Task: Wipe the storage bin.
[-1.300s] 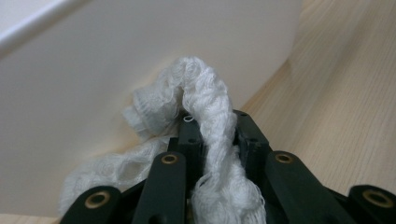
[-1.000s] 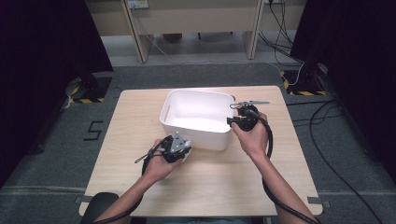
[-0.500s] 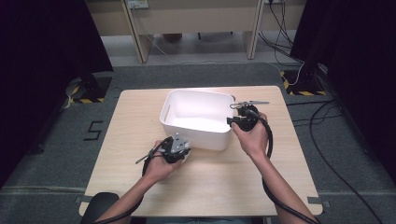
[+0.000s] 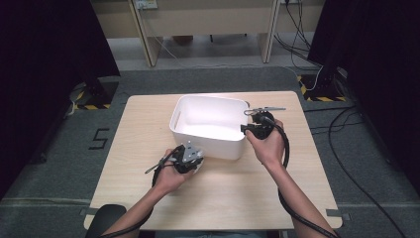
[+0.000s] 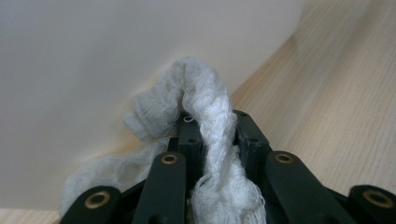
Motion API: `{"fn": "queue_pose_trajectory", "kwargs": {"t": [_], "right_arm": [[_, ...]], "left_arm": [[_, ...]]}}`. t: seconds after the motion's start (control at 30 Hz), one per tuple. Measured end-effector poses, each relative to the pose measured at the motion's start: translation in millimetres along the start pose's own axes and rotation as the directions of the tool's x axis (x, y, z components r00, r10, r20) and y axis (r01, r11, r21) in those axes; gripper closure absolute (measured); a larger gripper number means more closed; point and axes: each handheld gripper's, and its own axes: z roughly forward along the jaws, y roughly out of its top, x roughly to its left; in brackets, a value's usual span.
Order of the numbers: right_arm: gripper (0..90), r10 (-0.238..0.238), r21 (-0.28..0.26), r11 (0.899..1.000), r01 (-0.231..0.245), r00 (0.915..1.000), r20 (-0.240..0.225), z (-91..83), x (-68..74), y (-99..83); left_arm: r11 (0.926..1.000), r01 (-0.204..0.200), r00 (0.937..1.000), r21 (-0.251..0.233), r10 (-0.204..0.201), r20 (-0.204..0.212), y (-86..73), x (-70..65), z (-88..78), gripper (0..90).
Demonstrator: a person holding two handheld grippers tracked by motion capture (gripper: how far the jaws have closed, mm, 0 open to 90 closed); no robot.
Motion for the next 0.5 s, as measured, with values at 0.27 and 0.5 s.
{"fn": "queue_pose_trajectory", "kwargs": {"t": [0.27,0.5], "right_arm": [[71.0,-0.001,0.000,1.000,0.001,1.0000,-0.001,-0.1,-0.2,-0.1],[71.0,-0.002,0.000,1.000,0.002,1.0000,0.000,-0.1,-0.1,-0.1]], "left_arm": [[1.0000,-0.005,1.0000,-0.006,0.005,0.008,3.6,-2.4,0.6,75.4],[0.9998,-0.007,1.0000,-0.016,0.007,0.007,5.5,-3.4,-0.7,75.5]]}}
